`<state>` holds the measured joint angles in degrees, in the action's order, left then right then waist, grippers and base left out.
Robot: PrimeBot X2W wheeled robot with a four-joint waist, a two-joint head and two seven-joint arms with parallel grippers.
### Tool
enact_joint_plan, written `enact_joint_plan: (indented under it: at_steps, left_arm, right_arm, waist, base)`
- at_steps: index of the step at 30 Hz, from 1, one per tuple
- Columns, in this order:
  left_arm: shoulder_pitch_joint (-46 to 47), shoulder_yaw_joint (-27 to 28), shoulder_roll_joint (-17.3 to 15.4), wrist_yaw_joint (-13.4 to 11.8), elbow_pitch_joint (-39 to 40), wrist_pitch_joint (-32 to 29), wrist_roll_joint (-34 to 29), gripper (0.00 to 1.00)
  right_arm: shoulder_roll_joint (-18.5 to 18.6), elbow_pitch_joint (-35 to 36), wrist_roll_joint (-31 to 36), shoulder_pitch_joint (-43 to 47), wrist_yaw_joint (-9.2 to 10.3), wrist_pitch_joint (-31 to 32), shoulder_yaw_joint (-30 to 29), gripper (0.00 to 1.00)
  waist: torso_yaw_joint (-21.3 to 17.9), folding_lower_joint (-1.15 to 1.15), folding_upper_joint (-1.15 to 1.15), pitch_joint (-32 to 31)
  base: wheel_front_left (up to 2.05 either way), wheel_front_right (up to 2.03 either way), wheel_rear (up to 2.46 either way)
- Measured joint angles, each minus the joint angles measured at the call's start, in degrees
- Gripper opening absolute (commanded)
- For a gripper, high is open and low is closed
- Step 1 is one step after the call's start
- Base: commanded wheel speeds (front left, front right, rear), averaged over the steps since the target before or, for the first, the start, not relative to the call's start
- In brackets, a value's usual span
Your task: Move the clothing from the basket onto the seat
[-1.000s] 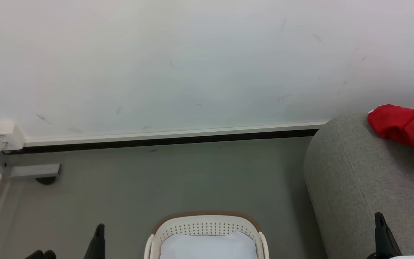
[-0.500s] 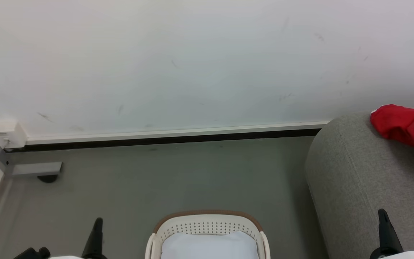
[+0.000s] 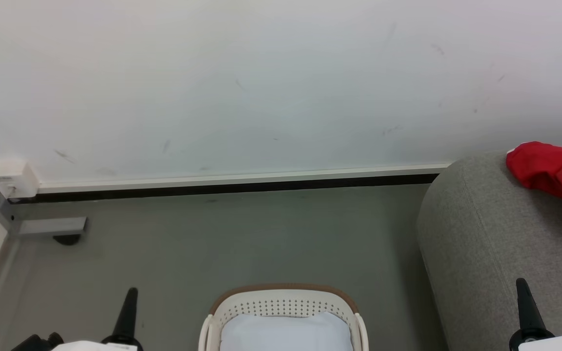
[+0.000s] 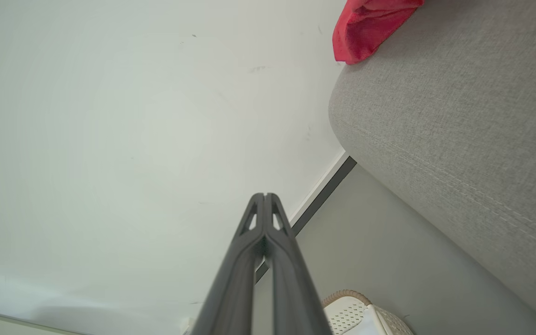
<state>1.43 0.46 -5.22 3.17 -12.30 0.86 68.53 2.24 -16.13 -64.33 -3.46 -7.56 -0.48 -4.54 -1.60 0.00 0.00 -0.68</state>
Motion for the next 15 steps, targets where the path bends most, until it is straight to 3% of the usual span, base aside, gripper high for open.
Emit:
enact_joint_plan:
  at_steps: [15]
  left_arm:
    - [1.41,1.72,0.64,1.35,-0.52,-2.30,7.32,0.00]
  right_arm:
    - [0.11,0.67,-8.18,-0.91,0.01,2.20,-0.64,0.00]
  waist:
    - [0.41,0.00,0.00,0.22]
  base:
    - [0.00,0.00,0.00]
